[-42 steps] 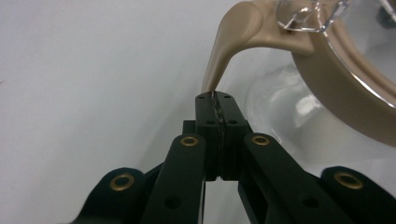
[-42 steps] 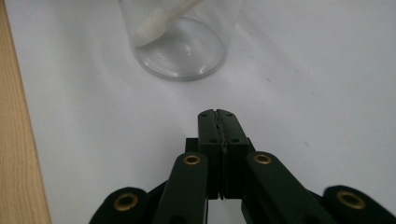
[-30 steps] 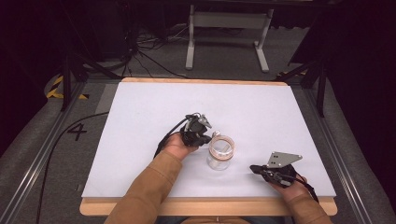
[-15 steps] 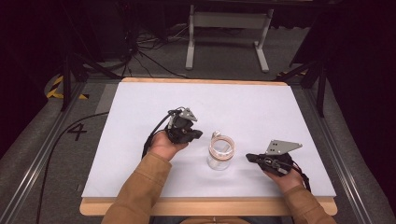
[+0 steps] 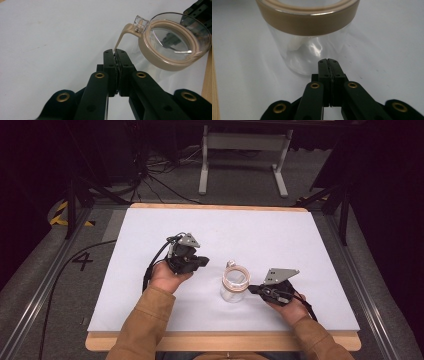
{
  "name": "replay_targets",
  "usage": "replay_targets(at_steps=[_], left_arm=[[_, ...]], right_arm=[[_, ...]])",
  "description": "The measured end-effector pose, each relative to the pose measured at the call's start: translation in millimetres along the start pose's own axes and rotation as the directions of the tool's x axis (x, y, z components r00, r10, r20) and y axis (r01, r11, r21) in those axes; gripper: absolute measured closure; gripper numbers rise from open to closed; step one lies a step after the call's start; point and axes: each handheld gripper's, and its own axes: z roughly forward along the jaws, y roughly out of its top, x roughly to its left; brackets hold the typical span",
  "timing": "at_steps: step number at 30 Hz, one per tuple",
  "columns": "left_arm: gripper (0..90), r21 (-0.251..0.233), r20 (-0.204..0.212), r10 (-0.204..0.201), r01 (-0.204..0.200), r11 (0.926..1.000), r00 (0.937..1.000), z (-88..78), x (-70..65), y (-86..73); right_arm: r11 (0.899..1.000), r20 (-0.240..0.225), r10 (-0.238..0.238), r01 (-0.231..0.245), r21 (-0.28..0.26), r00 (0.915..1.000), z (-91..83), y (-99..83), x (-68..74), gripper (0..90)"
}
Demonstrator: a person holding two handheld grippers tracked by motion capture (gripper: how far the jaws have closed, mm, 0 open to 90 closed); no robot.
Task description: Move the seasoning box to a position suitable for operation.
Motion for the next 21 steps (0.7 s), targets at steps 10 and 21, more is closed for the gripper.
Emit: replay_targets(at_steps=[10,21], left_arm=[[85.7,-0.013,0.018,0.008,-0.007,0.9999,0.9998,-0.7,0.7,3.1],[86.0,-0.133,0.082,0.048,-0.036,0.9905,0.9955,3.5,-13.6,23.1]], right_arm=[[0.998,-0.018,-0.055,0.055,0.01,0.9983,4.7,2.7,13.6,89.6],[0.999,0.037,0.031,-0.029,-0.04,0.9988,-23.7,-13.2,-4.2,89.7]])
